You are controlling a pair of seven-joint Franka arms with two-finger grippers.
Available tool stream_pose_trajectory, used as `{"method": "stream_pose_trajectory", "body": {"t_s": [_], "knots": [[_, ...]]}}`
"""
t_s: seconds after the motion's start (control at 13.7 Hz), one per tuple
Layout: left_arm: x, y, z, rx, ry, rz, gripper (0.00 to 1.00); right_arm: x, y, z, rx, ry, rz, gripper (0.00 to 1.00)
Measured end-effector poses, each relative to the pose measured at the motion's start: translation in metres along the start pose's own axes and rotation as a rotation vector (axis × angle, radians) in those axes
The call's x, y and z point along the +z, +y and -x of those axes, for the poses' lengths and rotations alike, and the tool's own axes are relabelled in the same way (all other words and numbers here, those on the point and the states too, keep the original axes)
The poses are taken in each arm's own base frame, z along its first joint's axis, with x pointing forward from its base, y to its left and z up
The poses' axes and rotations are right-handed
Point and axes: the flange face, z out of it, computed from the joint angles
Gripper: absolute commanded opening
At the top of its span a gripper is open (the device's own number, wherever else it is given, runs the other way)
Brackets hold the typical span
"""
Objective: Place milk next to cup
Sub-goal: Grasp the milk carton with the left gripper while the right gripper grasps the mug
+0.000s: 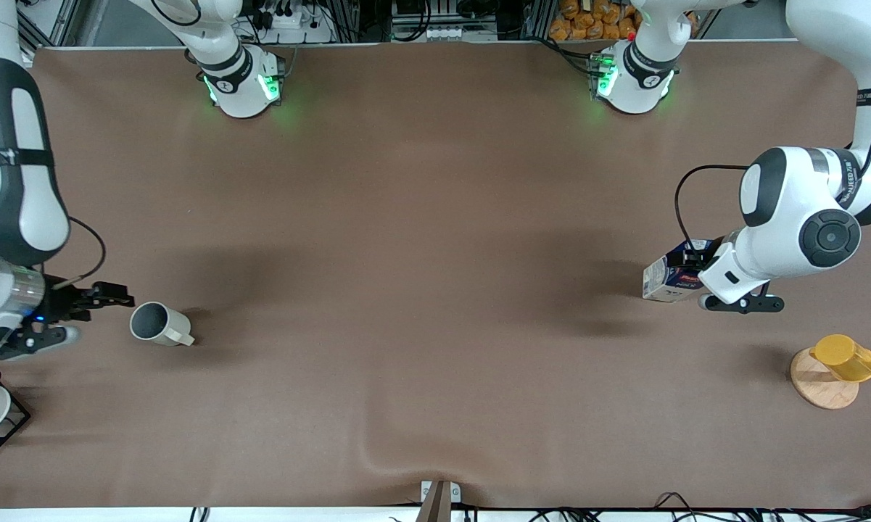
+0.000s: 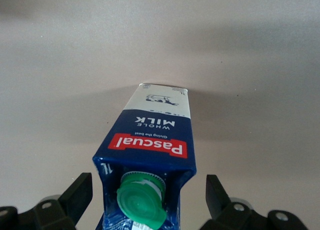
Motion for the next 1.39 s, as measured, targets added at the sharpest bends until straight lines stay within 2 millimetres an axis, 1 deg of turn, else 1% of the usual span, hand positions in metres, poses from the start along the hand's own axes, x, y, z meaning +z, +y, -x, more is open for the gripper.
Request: {"method": "stream_pose_trajectory", "body": {"t_s": [0.15, 0.36, 0.44, 0.51, 0.58, 0.73, 0.8, 0.88, 0.95, 1.02, 1.09, 1.24, 1.39], "knots": [[0.001, 0.000, 0.001, 0.000, -0.010, -0.001, 0.82, 0.014, 0.003, -0.002, -0.042, -0.004, -0.001, 1.00], [0.002, 0.000, 0.004, 0.000, -0.033, -0.003, 0.67, 0.036, 0.026, 0.000, -0.099, 0.013, 0.009, 1.00], [0.002, 0.000, 0.005, 0.000, -0.038, -0.004, 0.64, 0.045, 0.034, 0.001, -0.107, 0.019, 0.011, 0.98], [0.002, -0.001, 0.005, 0.000, -0.042, -0.004, 0.61, 0.052, 0.041, 0.001, -0.110, 0.026, 0.015, 0.92], [0.001, -0.001, 0.005, 0.000, -0.042, -0.004, 0.54, 0.059, 0.045, 0.000, -0.109, 0.035, 0.020, 0.87], [-0.001, 0.000, 0.005, 0.000, -0.040, -0.004, 0.44, 0.072, 0.048, -0.004, -0.108, 0.050, 0.029, 0.71], [-0.003, 0.000, 0.005, 0.001, -0.036, -0.004, 0.42, 0.077, 0.049, -0.005, -0.104, 0.056, 0.030, 0.56], [-0.006, 0.001, 0.005, 0.002, -0.032, -0.004, 0.40, 0.083, 0.050, -0.006, -0.095, 0.058, 0.030, 0.28], [-0.009, 0.002, 0.004, 0.003, -0.026, -0.004, 0.40, 0.088, 0.051, -0.006, -0.079, 0.059, 0.029, 0.21], [-0.013, 0.002, 0.003, 0.004, -0.019, -0.004, 0.40, 0.091, 0.051, -0.006, -0.055, 0.056, 0.026, 0.08], [-0.017, 0.003, 0.003, 0.005, -0.016, -0.004, 0.40, 0.094, 0.051, -0.007, -0.024, 0.054, 0.022, 0.00], [-0.033, 0.004, 0.003, 0.006, -0.023, -0.007, 0.39, 0.095, 0.046, -0.008, 0.029, 0.048, 0.015, 0.00], [-0.053, 0.009, 0.004, 0.013, -0.030, -0.011, 0.40, 0.091, 0.034, -0.012, 0.087, 0.023, -0.006, 0.00]]}}
